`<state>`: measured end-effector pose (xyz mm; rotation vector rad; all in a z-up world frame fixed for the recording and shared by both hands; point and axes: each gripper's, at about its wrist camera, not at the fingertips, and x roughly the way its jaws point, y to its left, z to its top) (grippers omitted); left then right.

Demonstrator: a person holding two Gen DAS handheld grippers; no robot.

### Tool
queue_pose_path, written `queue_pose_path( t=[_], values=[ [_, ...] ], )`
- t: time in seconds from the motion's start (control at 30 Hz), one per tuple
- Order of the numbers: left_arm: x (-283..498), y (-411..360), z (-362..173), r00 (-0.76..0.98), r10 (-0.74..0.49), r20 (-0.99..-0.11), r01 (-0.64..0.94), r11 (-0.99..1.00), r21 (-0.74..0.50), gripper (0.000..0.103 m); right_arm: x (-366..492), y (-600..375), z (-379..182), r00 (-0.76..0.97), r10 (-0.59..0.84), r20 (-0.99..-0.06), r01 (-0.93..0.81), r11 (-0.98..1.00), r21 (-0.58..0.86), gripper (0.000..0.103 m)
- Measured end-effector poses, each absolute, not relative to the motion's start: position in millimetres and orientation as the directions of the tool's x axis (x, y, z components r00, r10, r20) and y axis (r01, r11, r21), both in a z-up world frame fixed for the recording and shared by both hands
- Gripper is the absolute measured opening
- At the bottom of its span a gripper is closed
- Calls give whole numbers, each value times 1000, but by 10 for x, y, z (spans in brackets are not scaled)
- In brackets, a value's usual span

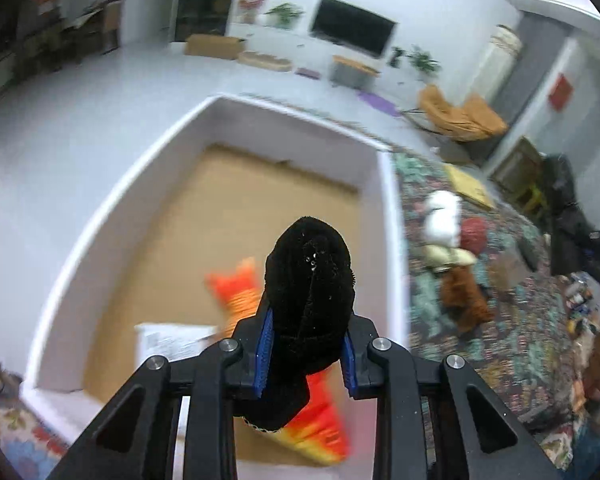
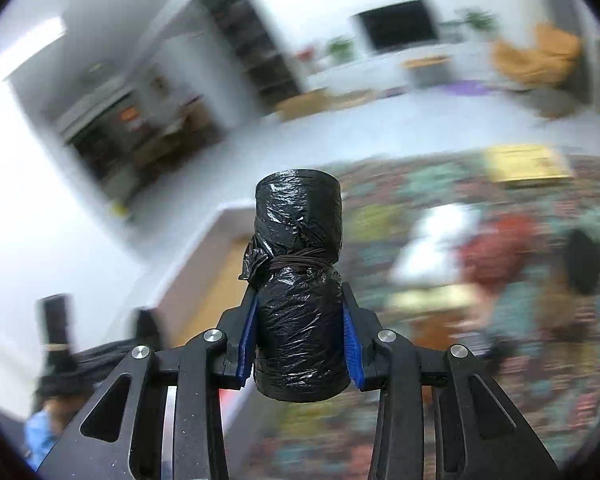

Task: Organize soft objects
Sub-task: 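Carry both black items over the cardboard box and open both grippers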

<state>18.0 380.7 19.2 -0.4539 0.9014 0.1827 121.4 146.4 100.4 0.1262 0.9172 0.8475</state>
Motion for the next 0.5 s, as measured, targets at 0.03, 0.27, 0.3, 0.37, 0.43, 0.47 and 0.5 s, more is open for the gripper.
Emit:
queue_pose_path(
  t=[0.03, 0.27, 0.3, 0.37, 0.43, 0.47, 0.5],
  values=[
    [91, 3884, 151, 596, 19, -802, -378, 889, -260, 36, 1166, 1611, 967, 277, 713, -644, -604, 651, 461, 40],
    [-289, 4189, 6, 572, 185, -799, -543, 815, -200, 98, 913, 2271, 547, 56, 775, -630, -615, 523, 589, 77],
    [-314, 4198, -2, 577, 179, -797, -547, 809, -214, 98, 925, 2183, 517, 92, 761, -643, -617, 550, 563, 77],
    [-313, 4153, 0, 588, 177, -789, -550, 803, -230, 98, 1083, 1853, 465, 177, 722, -669, -609, 614, 502, 77],
    [-282, 4060, 16, 611, 160, -775, -535, 805, -256, 98, 1156, 1476, 405, 323, 636, -701, -582, 717, 383, 77],
    [-243, 3963, 35, 630, 140, -764, -514, 813, -275, 98, 1199, 1297, 371, 380, 586, -715, -557, 762, 329, 77],
    [-193, 3836, 61, 650, 116, -751, -484, 825, -292, 98, 1217, 1086, 316, 447, 524, -725, -521, 811, 265, 77]
  ],
)
